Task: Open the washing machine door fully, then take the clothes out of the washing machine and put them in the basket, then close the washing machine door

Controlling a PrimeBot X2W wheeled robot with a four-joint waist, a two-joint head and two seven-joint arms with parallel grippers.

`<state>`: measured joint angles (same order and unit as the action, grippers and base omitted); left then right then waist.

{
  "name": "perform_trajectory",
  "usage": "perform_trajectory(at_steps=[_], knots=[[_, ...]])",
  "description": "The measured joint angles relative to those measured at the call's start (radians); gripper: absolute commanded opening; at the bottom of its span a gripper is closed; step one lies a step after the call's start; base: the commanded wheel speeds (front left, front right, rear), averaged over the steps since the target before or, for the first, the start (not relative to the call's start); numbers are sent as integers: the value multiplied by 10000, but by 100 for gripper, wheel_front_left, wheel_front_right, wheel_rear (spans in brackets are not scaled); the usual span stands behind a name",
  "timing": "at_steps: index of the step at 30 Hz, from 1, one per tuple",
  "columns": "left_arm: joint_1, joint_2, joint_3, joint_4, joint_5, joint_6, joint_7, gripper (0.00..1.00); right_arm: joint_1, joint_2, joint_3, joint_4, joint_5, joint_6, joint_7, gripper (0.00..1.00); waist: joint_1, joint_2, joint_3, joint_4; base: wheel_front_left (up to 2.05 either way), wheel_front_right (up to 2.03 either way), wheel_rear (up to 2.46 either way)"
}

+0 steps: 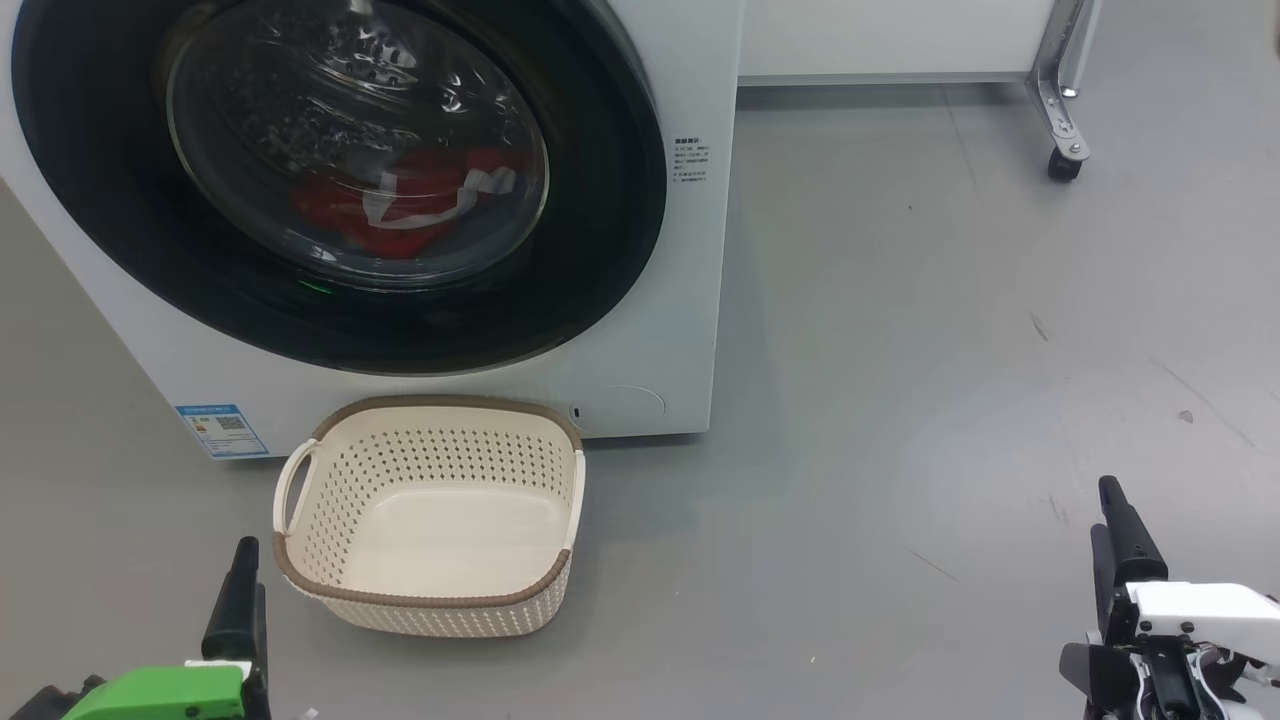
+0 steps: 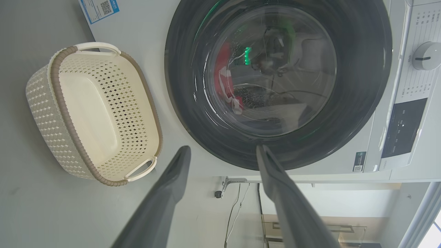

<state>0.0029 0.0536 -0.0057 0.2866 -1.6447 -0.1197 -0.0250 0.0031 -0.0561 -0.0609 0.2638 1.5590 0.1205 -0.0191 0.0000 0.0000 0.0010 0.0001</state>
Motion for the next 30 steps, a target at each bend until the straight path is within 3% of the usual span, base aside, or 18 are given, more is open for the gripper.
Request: perform_trajectory(at_steps=[14, 30], knots=[[-79, -31, 293, -619, 786, 0, -395, 100, -33, 23, -29, -882, -1467, 0, -372, 100, 0, 0, -70, 8, 0, 0, 0], [-179, -48, 349, -1319, 3530, -2, -832, 100, -32, 69, 383, -1728, -3666, -213, -848, 100, 0, 0, -95, 6, 0, 0, 0]])
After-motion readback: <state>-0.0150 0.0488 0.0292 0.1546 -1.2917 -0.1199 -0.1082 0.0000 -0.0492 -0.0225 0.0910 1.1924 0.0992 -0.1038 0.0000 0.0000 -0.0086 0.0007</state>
